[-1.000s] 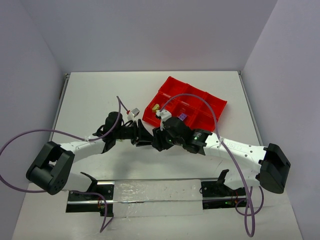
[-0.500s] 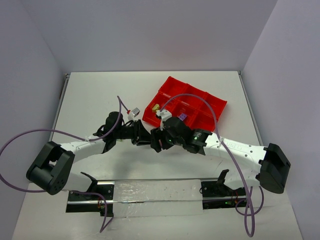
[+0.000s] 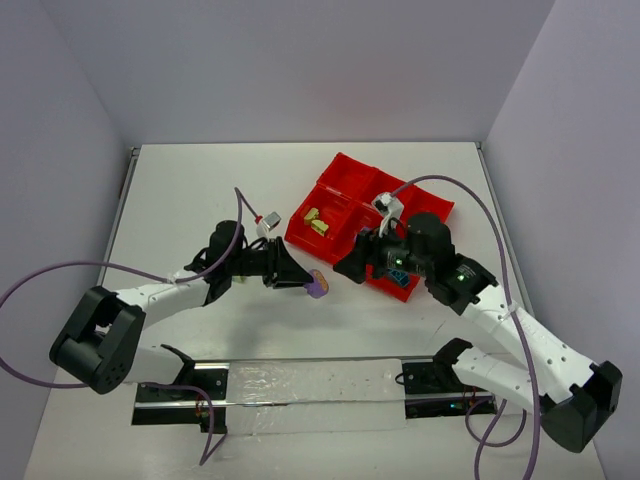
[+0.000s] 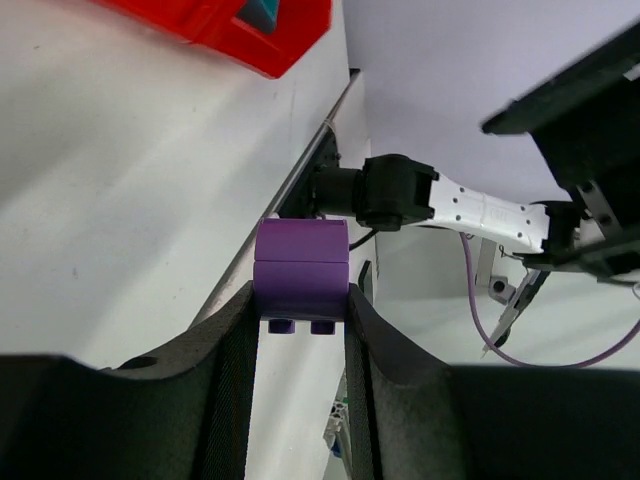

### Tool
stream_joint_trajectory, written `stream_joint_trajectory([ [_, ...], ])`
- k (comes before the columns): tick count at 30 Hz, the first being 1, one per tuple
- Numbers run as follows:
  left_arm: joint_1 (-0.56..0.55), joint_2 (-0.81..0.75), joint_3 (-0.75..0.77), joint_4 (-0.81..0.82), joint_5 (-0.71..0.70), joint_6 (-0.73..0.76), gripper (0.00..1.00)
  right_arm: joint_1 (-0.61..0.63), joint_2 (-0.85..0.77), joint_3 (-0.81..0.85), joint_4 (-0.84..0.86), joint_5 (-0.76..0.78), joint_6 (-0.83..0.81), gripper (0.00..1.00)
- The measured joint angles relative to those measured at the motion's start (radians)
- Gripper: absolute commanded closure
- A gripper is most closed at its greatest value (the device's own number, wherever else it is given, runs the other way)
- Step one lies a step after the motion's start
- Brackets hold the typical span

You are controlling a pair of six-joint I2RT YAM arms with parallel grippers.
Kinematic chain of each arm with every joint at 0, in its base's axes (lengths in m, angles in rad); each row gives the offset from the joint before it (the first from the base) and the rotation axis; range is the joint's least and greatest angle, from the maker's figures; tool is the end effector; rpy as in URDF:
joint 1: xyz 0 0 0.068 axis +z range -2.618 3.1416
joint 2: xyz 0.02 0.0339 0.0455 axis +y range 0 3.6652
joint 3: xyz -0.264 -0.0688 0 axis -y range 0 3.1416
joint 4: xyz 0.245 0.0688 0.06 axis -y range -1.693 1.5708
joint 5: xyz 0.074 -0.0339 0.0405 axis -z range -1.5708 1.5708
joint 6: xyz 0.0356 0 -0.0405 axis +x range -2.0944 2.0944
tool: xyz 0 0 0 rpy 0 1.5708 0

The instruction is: Sort the legos into containers by color

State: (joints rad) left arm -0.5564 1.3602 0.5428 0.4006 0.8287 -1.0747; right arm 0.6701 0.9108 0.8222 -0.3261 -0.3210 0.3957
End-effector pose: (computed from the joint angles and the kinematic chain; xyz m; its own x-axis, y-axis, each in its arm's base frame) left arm 0.2119 -0.1627 0.1943 -0.9808 -0.0899 -0.1728 0.1400 0.2918 -0.9462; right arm 0.1546 0.1368 0.3167 -0.6058 -0.0134 -0.7955 -0.6309 0.6172 0.4701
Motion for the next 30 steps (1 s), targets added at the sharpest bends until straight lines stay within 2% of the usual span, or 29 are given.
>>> stream_joint_trajectory([
  [2,0.000,-0.013,0.010,0.001,0.012,0.014,1.00,-0.060,-0.027,-0.024,0.010,-0.089,0.000,0.22],
  [8,0.000,-0.065,0.038,0.045,0.074,0.039,1.00,-0.079,0.035,-0.117,0.106,-0.324,0.034,0.23],
  [12,0.000,-0.089,0.038,0.099,0.112,0.039,1.00,-0.085,0.057,-0.165,0.177,-0.424,0.072,0.23],
  [19,-0.007,-0.098,0.038,0.146,0.145,0.036,1.00,-0.090,0.096,-0.179,0.342,-0.543,0.135,0.30],
  [27,-0.013,-0.113,0.038,0.170,0.164,0.034,1.00,-0.092,0.162,-0.181,0.459,-0.611,0.186,0.44],
  [30,-0.013,-0.121,0.038,0.181,0.172,0.033,1.00,-0.095,0.166,-0.181,0.483,-0.622,0.201,0.57],
])
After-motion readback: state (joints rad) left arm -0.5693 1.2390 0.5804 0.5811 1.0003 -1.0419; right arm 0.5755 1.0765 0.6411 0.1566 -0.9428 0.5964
